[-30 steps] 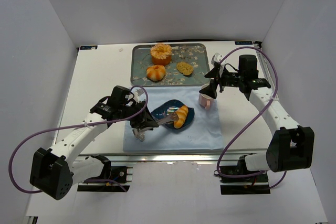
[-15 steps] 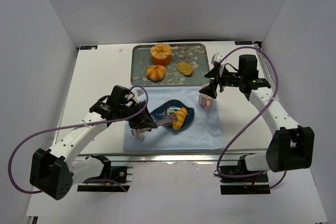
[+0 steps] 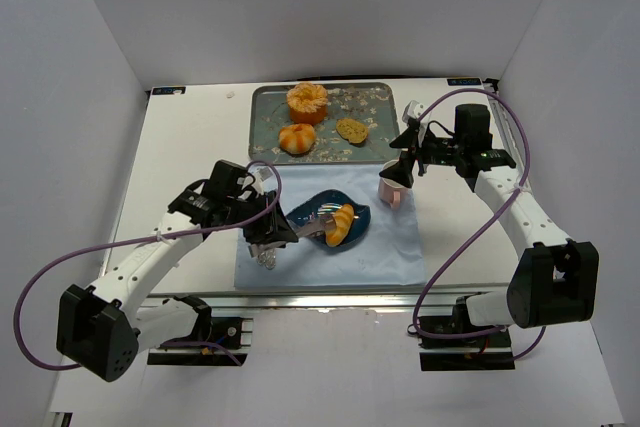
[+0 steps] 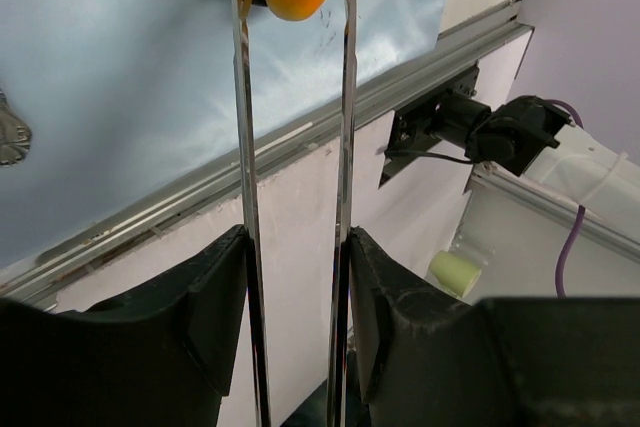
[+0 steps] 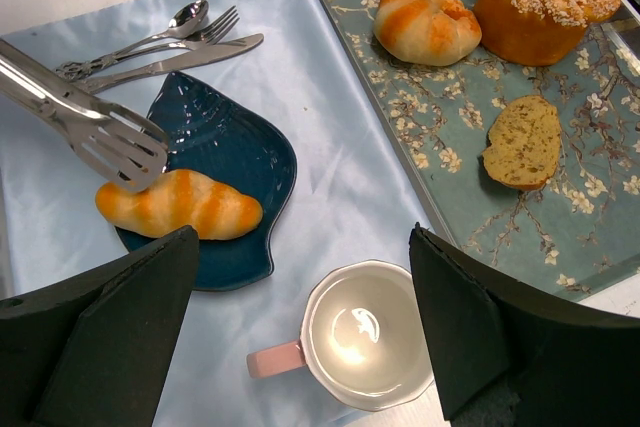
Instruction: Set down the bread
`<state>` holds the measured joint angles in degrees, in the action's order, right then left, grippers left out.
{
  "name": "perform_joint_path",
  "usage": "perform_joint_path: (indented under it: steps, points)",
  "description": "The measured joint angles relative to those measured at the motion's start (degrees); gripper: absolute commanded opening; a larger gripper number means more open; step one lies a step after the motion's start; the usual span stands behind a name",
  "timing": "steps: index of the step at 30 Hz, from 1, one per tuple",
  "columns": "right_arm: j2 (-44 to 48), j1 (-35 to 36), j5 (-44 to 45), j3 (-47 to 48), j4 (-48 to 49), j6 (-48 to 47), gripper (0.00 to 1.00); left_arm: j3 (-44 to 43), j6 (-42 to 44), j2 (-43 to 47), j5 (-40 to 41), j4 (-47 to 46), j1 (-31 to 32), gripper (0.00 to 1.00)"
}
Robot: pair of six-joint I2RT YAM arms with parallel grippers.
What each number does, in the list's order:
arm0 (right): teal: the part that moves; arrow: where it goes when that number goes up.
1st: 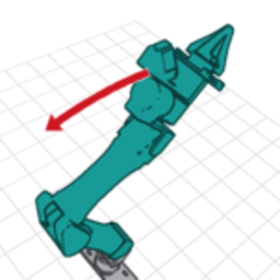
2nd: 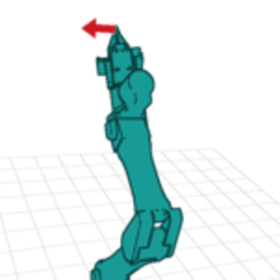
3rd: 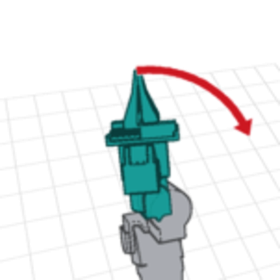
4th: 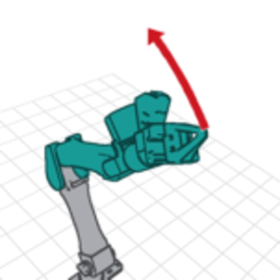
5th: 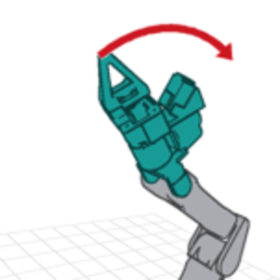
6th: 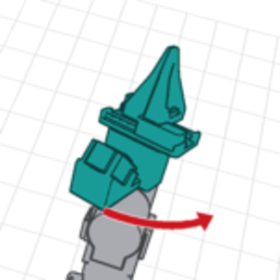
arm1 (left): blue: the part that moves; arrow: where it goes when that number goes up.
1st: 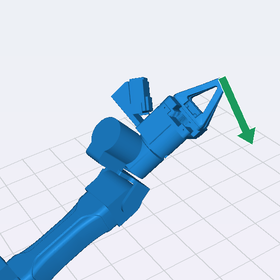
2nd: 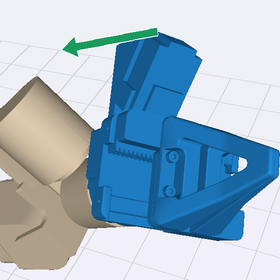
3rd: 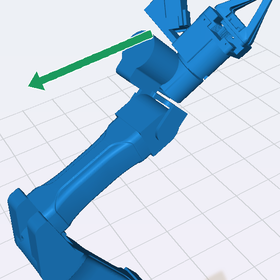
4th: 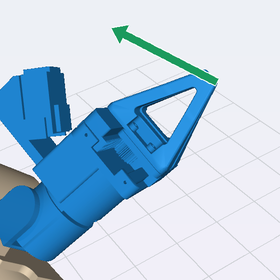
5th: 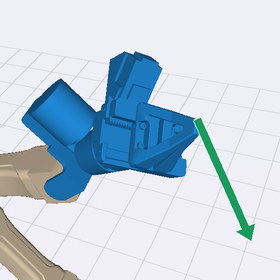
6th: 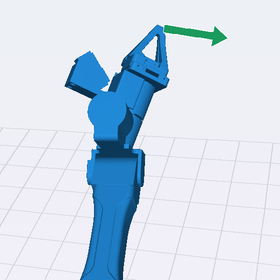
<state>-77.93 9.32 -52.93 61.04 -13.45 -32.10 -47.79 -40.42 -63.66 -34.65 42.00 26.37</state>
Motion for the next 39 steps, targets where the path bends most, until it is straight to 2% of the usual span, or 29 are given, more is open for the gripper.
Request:
perform_joint_path:
  steps: [9, 14, 18, 22, 28, 34, 39]
  points:
    - [0.0, 0.0, -0.2, -0.02, 0.04, 0.02, 0.89, -5.75, 2.51, -0.33, 2.56, 2.8, -2.69, 0.53]
    - [0.0, 0.0, -0.22, -0.02, 0.2, 0.07, 0.89, -7.13, 1.64, -1.53, 3.02, 1.36, -6.19, 0.53]
    - [0.0, 0.0, -0.39, -0.02, 0.35, 0.17, 0.89, -6.97, -3.82, -3.32, 4.13, -4.07, -11.54, 0.53]
    - [0.0, 0.0, -0.46, -0.02, 0.42, 0.24, 0.89, -5.97, -12.02, -5.68, 5.95, -13.77, -16.02, 0.52]
    - [0.0, 0.0, -0.85, -0.09, 1.51, 0.61, 0.89, -5.14, -22.84, -11.93, 9.29, -26.51, -18.01, 0.51]
    - [0.07, -0.02, -0.83, -1.25, 2.1, 0.7, 0.89, -9.01, -25.09, -20.61, 11.76, -26.71, -18.08, 0.52]
    - [0.11, -0.46, -0.83, -2.12, 2.12, 0.81, 0.89, -12.04, -25.11, -23.3, 11.82, -25.86, -18.56, 0.52]
